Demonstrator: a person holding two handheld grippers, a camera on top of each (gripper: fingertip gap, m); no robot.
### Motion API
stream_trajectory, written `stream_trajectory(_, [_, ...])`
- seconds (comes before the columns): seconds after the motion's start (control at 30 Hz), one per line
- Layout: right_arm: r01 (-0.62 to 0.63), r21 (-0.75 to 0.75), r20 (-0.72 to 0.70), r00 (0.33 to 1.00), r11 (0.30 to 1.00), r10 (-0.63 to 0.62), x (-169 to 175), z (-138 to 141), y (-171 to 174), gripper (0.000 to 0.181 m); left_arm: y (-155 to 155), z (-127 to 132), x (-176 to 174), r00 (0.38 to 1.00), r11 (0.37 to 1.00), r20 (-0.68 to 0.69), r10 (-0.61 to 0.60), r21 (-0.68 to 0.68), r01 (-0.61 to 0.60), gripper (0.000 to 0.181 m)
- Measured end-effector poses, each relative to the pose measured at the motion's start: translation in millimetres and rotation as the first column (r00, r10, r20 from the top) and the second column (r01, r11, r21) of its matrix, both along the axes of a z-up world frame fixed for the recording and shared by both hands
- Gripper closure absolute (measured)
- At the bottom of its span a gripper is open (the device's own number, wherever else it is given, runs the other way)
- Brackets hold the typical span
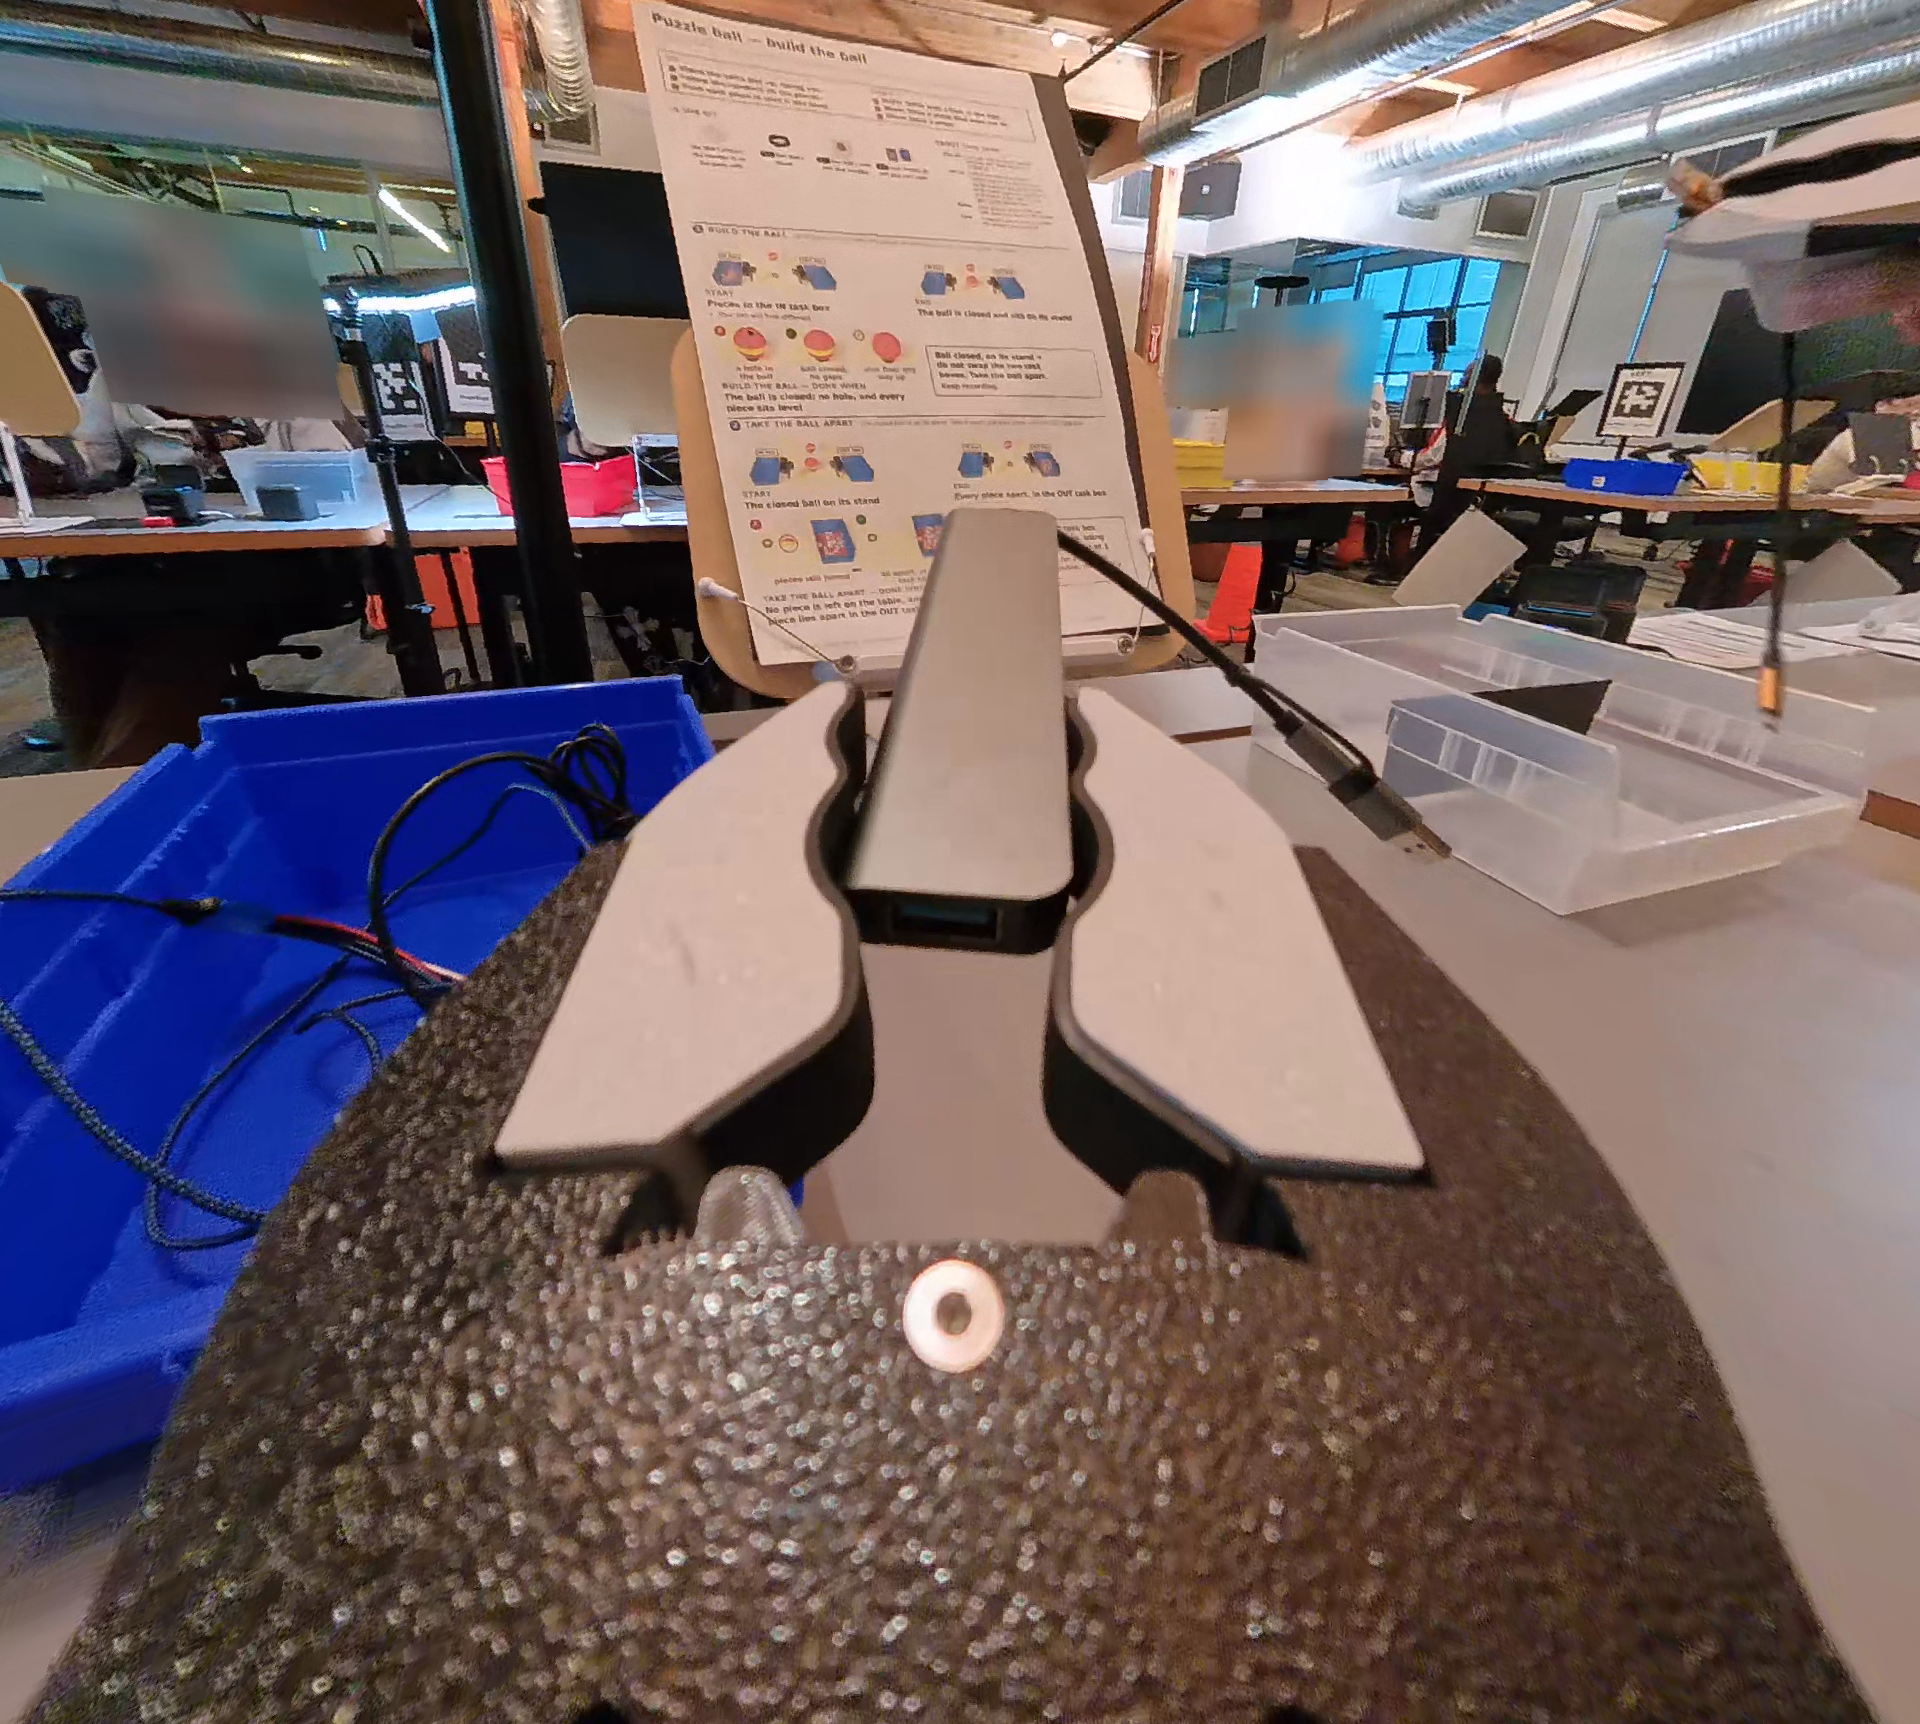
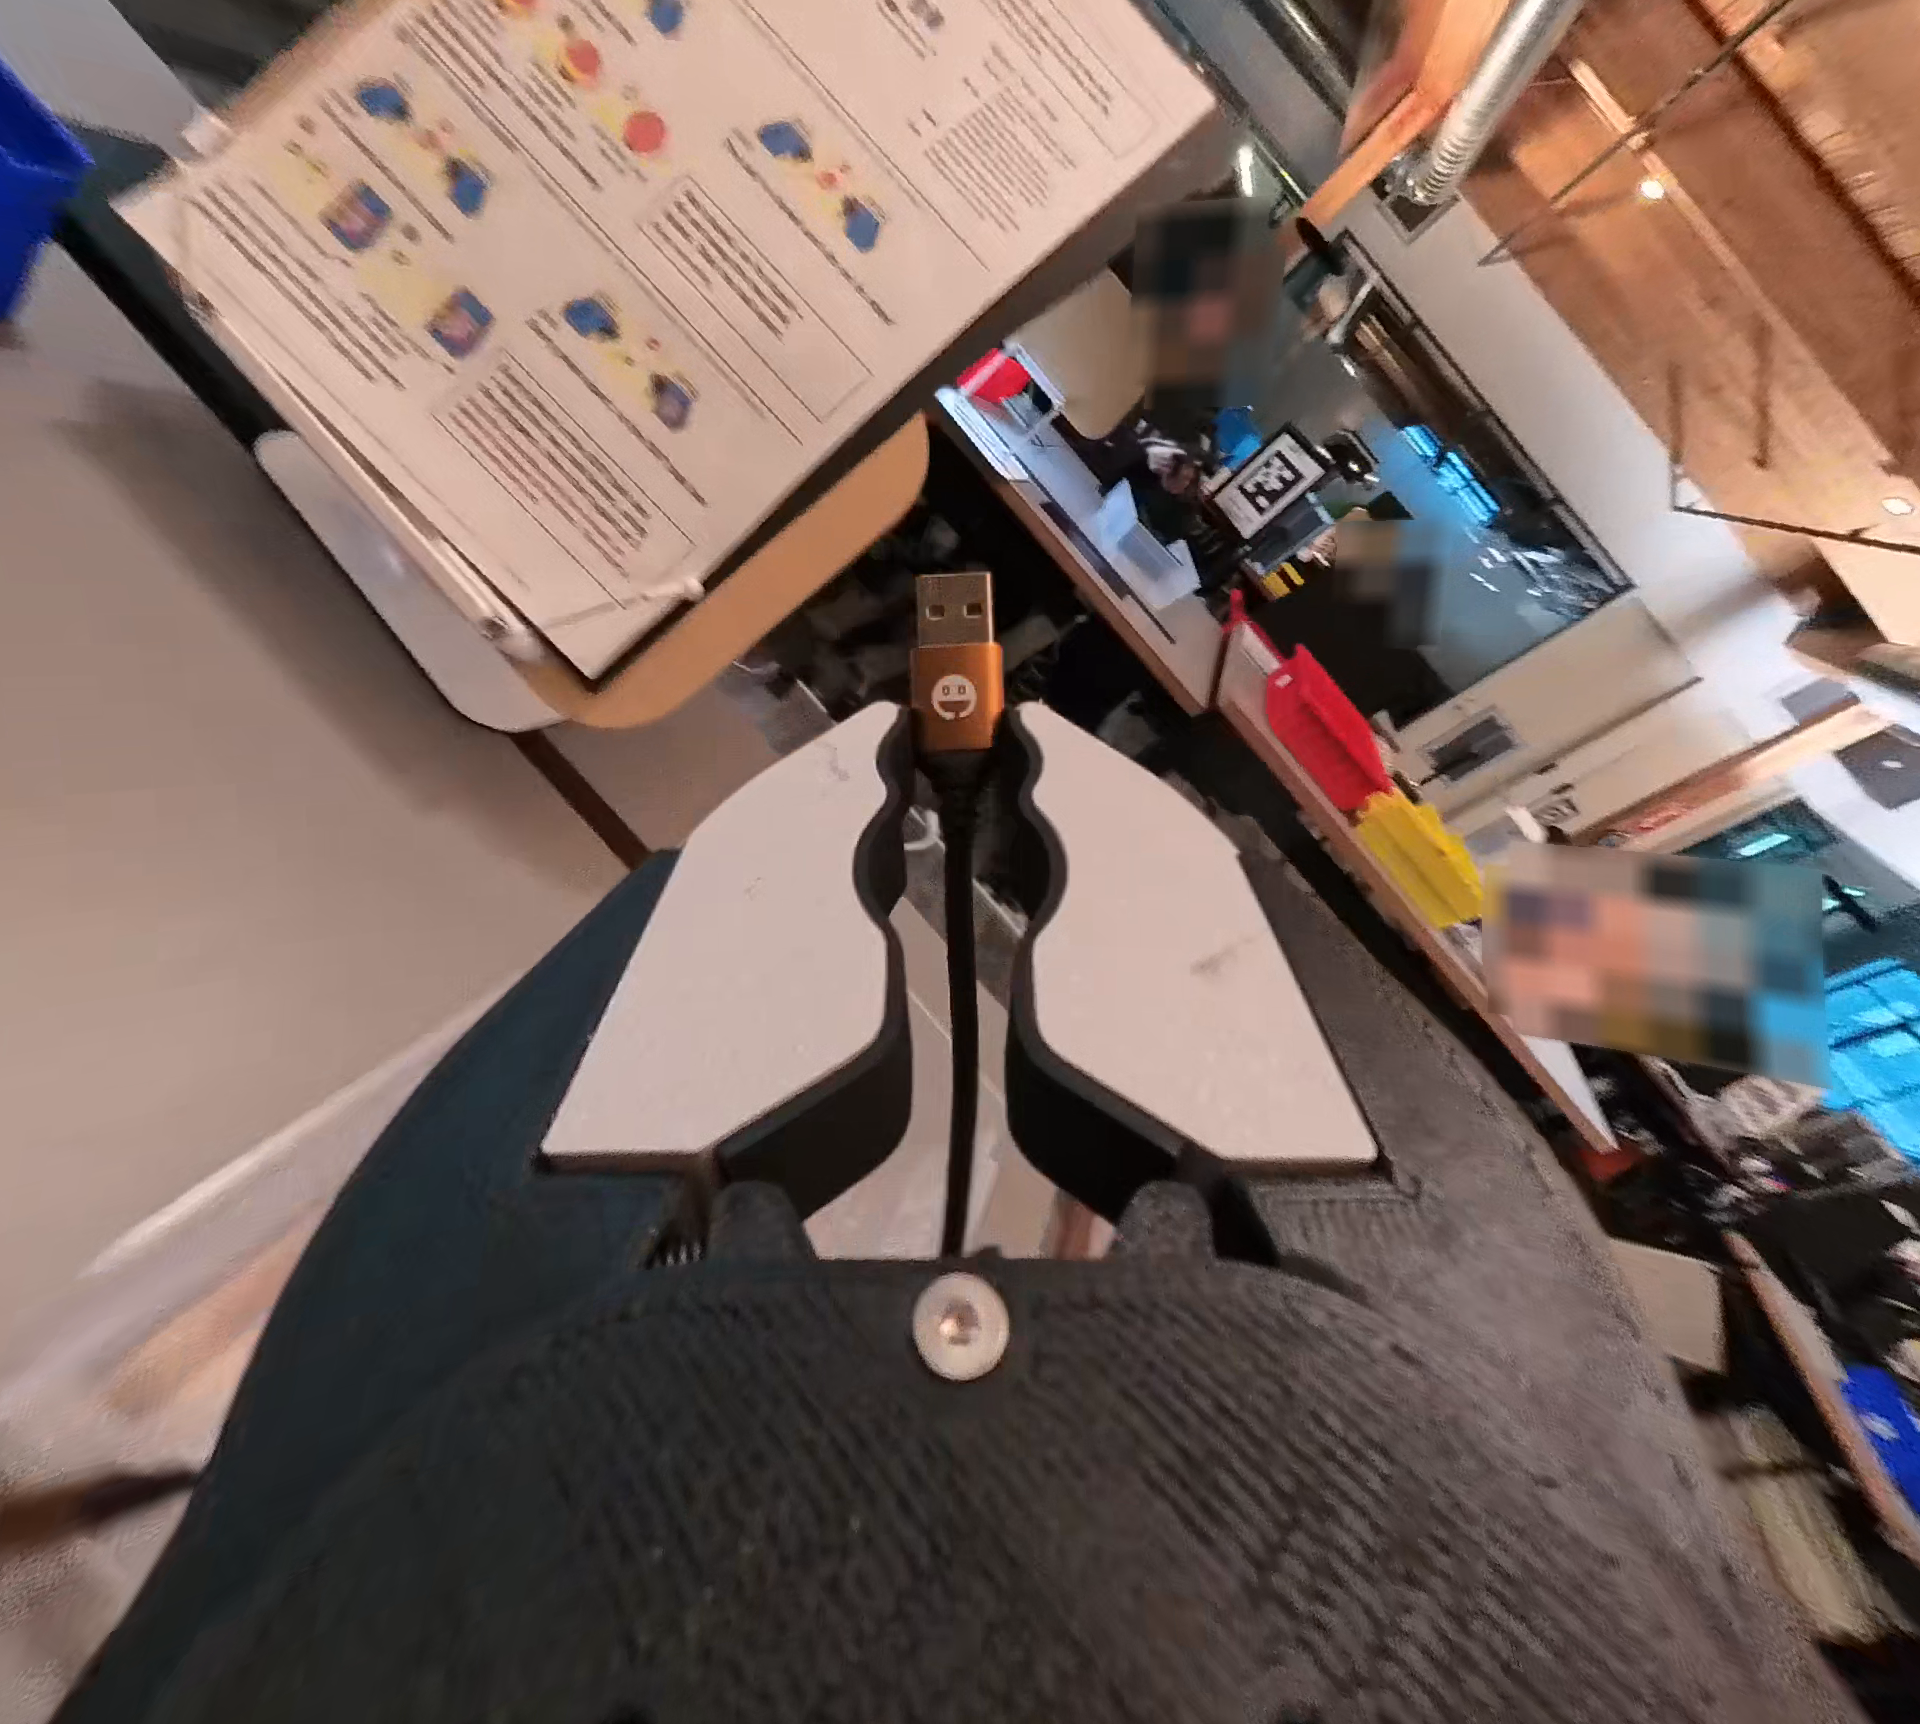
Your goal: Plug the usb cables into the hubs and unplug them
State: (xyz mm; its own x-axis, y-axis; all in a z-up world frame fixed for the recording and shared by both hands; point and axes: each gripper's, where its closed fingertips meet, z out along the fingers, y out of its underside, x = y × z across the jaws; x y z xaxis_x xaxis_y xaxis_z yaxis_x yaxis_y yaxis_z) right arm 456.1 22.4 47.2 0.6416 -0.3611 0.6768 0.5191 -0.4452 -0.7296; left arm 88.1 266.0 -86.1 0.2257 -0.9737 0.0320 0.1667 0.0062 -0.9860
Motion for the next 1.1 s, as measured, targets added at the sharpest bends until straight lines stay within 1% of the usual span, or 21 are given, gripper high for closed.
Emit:
stream_trajectory(0.07, [0.075, -0.044, 0.038, 0.997, 0.996, -0.074, 21, -18, -5, 0.166, -2, -1, 2, 1.0, 1.0, -0.002, -0.004, 0.004, 0.004, 0.147])
stream_trajectory(0.1, [0.089, -0.076, 0.042, 0.995, 0.993, -0.086, 27, -33, -7, 0.166, -3, -2, 2, 1.0, 1.0, -0.005, -0.009, 0.005, 0.009, 0.147])
stream_trajectory(0.17, [0.078, -0.11, 0.033, 0.997, 0.991, -0.075, 30, -64, -9, 0.166, -4, -3, 4, 1.0, 1.0, -0.014, -0.016, 0.011, 0.016, 0.146])
stream_trajectory(0.27, [0.049, -0.163, -0.048, 0.997, 0.985, -0.058, 29, -112, -13, 0.166, -5, -2, 3, 1.0, 0.999, -0.015, -0.026, 0.019, 0.026, 0.147])
stream_trajectory(0.33, [0.086, -0.18, -0.036, 0.995, 0.98, -0.094, 33, -131, -21, 0.166, -3, -2, 3, 1.0, 0.999, -0.015, -0.023, 0.022, 0.023, 0.147])
stream_trajectory(0.43, [0.044, -0.267, -0.085, 0.994, 0.963, -0.069, 27, -161, -30, 0.165, -2, -3, 2, 1.0, 1.0, -0.014, -0.026, 0.009, 0.026, 0.147])
stream_trajectory(0.5, [0.024, -0.336, -0.115, 0.991, 0.941, -0.067, 26, -176, -38, 0.166, -1, -4, 2, 1.0, 1.0, -0.015, -0.023, 0.01, 0.023, 0.147])
stream_trajectory(0.6, [-0.06, -0.452, -0.232, 0.971, 0.89, -0.052, 16, -205, -53, 0.167, -1, -4, 3, 0.999, 1.0, -0.018, -0.027, 0.005, 0.027, 0.147])
stream_trajectory(0.63, [-0.09, -0.509, -0.289, 0.955, 0.856, -0.071, 12, -219, -60, 0.165, -2, -5, 4, 0.999, 1.0, -0.019, -0.03, 0.002, 0.03, 0.147])
stream_trajectory(0.67, [-0.087, -0.565, -0.31, 0.944, 0.82, -0.114, 11, -229, -68, 0.154, -3, -6, 5, 0.999, 0.999, -0.021, -0.033, 0.0, 0.033, 0.147])
stream_trajectory(0.7, [-0.045, -0.616, -0.28, 0.946, 0.786, -0.165, 16, -233, -76, 0.147, -3, -7, 5, 0.999, 0.999, -0.024, -0.035, 0.0, 0.035, 0.147])
stream_trajectory(0.73, [0.015, -0.631, -0.226, 0.953, 0.776, -0.202, 22, -229, -80, 0.145, -4, -8, 6, 0.999, 0.999, -0.029, -0.037, 0.003, 0.037, 0.147])
stream_trajectory(0.77, [0.034, -0.61, -0.219, 0.953, 0.792, -0.21, 21, -222, -78, 0.135, -6, -9, 7, 0.999, 0.999, -0.032, -0.04, 0.005, 0.04, 0.147])
stream_trajectory(0.83, [0.015, -0.509, -0.297, 0.935, 0.861, -0.192, 8, -204, -65, 0.115, -8, -8, 8, 0.998, 0.999, -0.034, -0.044, 0.01, 0.044, 0.147])
stream_trajectory(0.87, [0.035, -0.429, -0.318, 0.929, 0.902, -0.188, 3, -189, -57, 0.104, -10, -8, 9, 0.998, 0.999, -0.035, -0.048, 0.013, 0.048, 0.147])
stream_trajectory(0.9, [0.015, -0.34, -0.366, 0.919, 0.94, -0.147, -12, -176, -45, 0.099, -11, -7, 9, 0.998, 0.998, -0.036, -0.054, 0.015, 0.054, 0.147])
stream_trajectory(0.93, [-0.042, -0.227, -0.421, 0.905, 0.973, -0.059, -35, -162, -28, 0.092, -13, -7, 10, 0.997, 0.998, -0.035, -0.062, 0.013, 0.062, 0.147])
stream_trajectory(0.97, [-0.123, -0.12, -0.457, 0.888, 0.985, 0.055, -64, -151, -9, 0.086, -16, -8, 12, 0.996, 0.997, -0.036, -0.076, 0.008, 0.076, 0.147])
stream_trajectory(1.0, [-0.219, -0.047, -0.463, 0.869, 0.975, 0.173, -97, -144, 8, 0.084, -19, -9, 14, 0.995, 0.995, -0.04, -0.097, 0.004, 0.097, 0.147])
stream_trajectory(1.07, [-0.416, 0.046, -0.444, 0.806, 0.908, 0.392, -167, -138, 40, 0.084, -29, -12, 18, 0.987, 0.988, -0.05, -0.152, 0.014, 0.153, 0.147])
stream_trajectory(1.1, [-0.515, 0.069, -0.455, 0.746, 0.854, 0.486, -202, -141, 54, 0.082, -37, -12, 20, 0.978, 0.978, -0.047, -0.204, 0.029, 0.206, 0.147])
